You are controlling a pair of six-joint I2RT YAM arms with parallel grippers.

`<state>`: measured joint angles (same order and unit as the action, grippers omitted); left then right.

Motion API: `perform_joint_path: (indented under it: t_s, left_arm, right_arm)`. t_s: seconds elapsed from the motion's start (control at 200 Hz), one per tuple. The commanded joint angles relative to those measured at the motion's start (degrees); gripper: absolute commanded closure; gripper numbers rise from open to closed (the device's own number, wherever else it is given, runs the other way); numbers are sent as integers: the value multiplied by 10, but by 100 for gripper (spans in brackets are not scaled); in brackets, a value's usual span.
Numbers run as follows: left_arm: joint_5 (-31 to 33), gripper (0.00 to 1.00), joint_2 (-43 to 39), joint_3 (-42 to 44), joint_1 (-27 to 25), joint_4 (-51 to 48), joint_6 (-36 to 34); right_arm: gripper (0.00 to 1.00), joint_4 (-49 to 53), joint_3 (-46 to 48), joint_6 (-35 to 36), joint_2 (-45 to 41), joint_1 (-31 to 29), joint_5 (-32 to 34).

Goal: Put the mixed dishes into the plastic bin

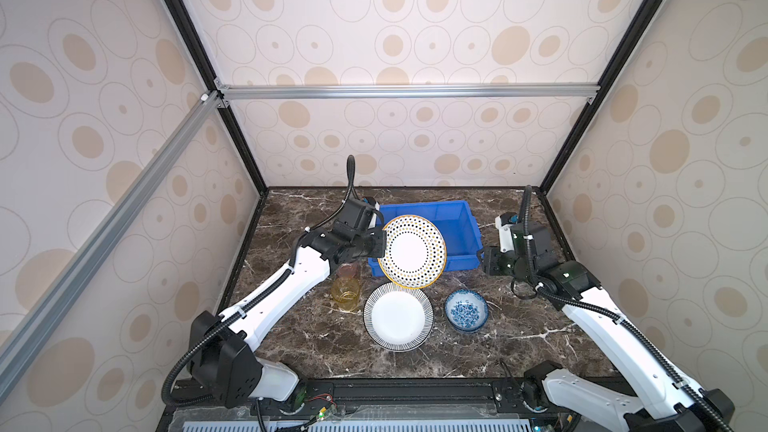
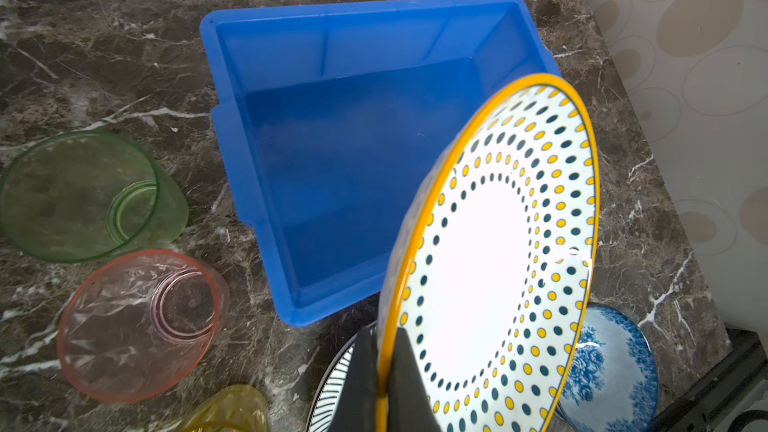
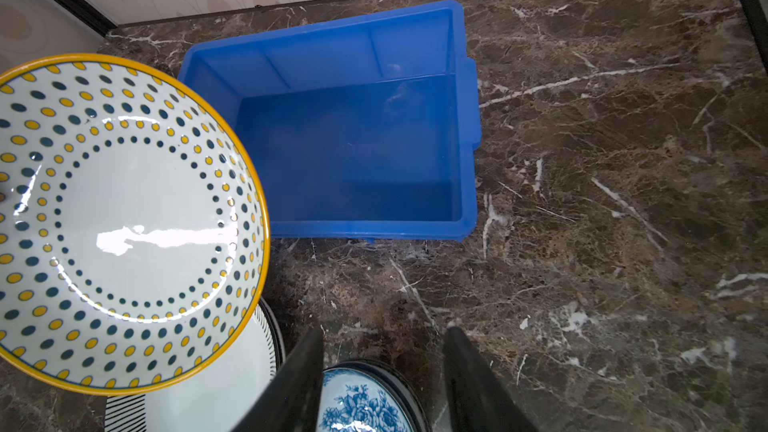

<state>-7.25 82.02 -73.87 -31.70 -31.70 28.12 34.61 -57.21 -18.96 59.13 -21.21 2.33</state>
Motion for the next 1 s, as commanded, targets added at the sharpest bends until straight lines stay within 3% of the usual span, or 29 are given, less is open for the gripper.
perform_joint_path:
  t_s: [0.0,0.355,0.996]
  left_arm:
    - [-48,100,13,-66,13,93,-5]
    - [-98,100,137,-161,45,132,-1]
    - [-109,100,299,-261,68,156,12]
  right_arm:
    - [50,-1,-17,7,8,15,-11]
    - [49,5,-39,23,32,49,-19]
    - [49,8,-89,30,108,90,-45]
